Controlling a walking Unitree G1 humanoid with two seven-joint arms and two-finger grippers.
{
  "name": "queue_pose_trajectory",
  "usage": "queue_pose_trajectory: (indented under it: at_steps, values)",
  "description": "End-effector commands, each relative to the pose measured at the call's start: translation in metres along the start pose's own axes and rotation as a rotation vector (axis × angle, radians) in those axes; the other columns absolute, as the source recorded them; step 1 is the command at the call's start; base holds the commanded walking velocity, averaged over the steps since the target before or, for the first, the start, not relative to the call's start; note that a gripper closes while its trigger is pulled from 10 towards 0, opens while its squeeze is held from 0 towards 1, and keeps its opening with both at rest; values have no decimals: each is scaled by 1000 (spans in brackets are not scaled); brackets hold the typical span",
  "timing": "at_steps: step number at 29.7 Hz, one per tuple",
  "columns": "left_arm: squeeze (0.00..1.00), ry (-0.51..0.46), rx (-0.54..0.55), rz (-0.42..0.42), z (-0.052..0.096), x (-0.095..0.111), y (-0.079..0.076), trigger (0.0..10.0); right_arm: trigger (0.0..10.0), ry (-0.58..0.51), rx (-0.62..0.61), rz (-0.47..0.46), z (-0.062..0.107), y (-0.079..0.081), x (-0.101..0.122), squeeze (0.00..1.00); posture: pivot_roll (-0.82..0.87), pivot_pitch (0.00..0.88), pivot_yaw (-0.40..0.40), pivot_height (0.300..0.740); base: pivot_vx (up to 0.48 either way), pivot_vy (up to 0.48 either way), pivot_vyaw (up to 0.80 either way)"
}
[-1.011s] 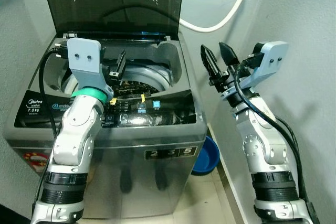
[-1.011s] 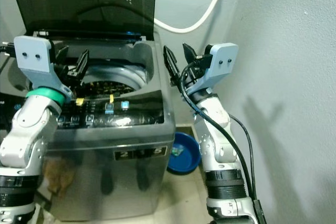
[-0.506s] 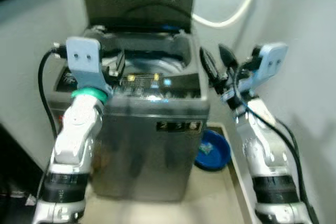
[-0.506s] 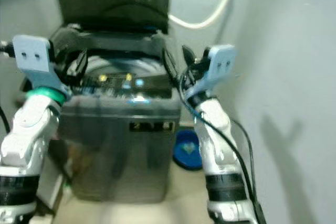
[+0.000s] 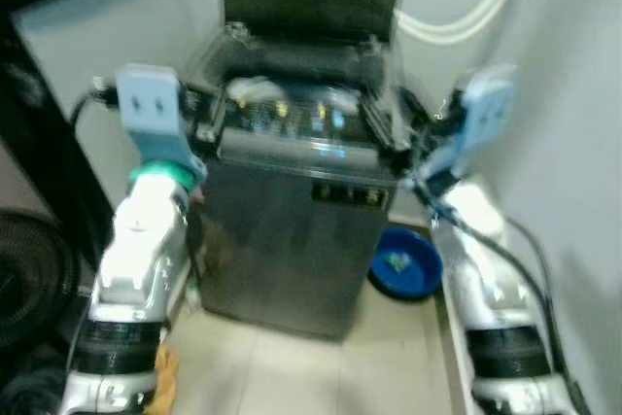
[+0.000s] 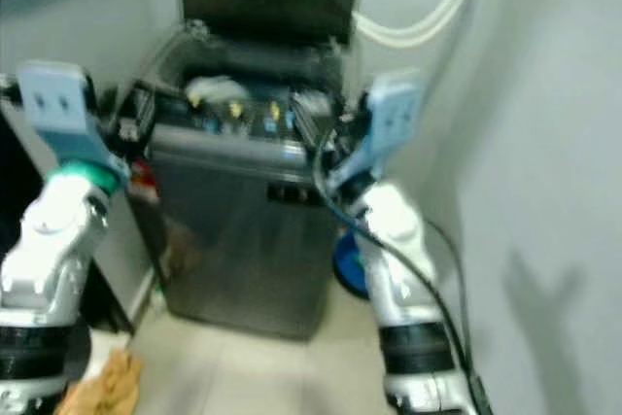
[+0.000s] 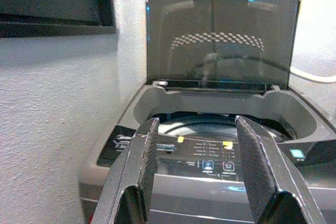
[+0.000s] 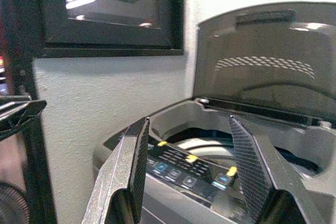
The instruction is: Clothes washing
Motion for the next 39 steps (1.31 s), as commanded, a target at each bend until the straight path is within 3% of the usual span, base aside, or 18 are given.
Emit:
queue_pose_trajectory:
  at_steps: [1,11,12,13,15,18,19,20,21,22,24,26,27,28,29,32,33,39]
  values:
    - [0,10,-32,-2,0,-2,-8,10000,10000,4,8,11,1,1,0,0,51,0,-1,740,0,0,794]
    - [0,68,-124,-10,10,-21,-34,10000,10000,78,12,35,11,-2,-21,0,45,0,0,740,0,0,791]
    - [0,82,-137,-19,12,-26,-37,10000,10000,94,4,38,13,-4,-26,0,45,0,0,740,0,0,788]
    - [0,145,-165,-36,22,-46,-42,10000,10000,169,-60,35,27,-18,-49,0,42,0,3,740,0,0,781]
    - [0,145,-165,-36,22,-46,-42,10000,10000,169,-60,35,27,-18,-49,0,42,0,3,740,0,0,781]
    - [0,199,-174,-46,30,-64,-44,10000,10000,227,-121,27,39,-29,-67,0,43,0,4,740,0,0,781]
    - [0,258,-188,-66,40,-83,-45,10000,10000,290,-191,27,54,-41,-85,0,40,0,10,740,0,0,781]
    - [0,258,-188,-66,40,-83,-45,10000,10000,290,-191,27,54,-41,-85,0,40,0,10,740,0,0,781]
    - [0,328,-191,-77,52,-104,-43,10000,10000,350,-279,20,73,-53,-103,0,40,0,15,740,0,0,781]
    - [0,328,-191,-77,52,-104,-43,10000,10000,350,-279,20,73,-53,-103,0,40,0,15,740,0,0,781]
    - [0,483,-159,-87,79,-148,-27,10000,10000,437,-504,-14,115,-80,-127,0,32,0,21,740,0,0,778]
    - [0,483,-159,-87,79,-148,-27,10000,10000,437,-504,-14,115,-80,-127,0,32,0,21,740,0,0,775]
    - [0,551,-127,-99,91,-166,-16,10000,10000,478,-596,-30,138,-90,-137,0,28,0,24,740,0,0,775]
    - [0,551,-127,-99,91,-166,-16,10000,10000,478,-596,-30,138,-90,-137,0,28,0,24,740,0,0,775]
    - [0,607,-109,-109,103,-180,-7,10000,10000,526,-653,-37,160,-94,-146,0,22,0,31,740,0,0,775]
    - [0,739,-118,-158,136,-212,5,10000,10000,742,-702,-38,228,-85,-184,0,7,0,43,740,0,0,775]
    - [0,765,-120,-161,143,-217,5,10000,10000,791,-701,-45,242,-81,-193,0,7,0,43,740,0,0,775]
    - [0,823,-113,-160,163,-232,4,10000,10000,872,-667,-79,270,-62,-210,0,0,0,50,740,0,0,775]
Point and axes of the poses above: a point about 5 cm out from each wrist's last joint towards the gripper, its own z axis pointing back from the gripper into the wrist, its own x axis along the axis of the wrist's last joint, y = z × x, the point moved 4 cm from there along -z, pointing out of the wrist towards the gripper, and after that the axes turned 5 degrees about -z, right-handed, at the moved point
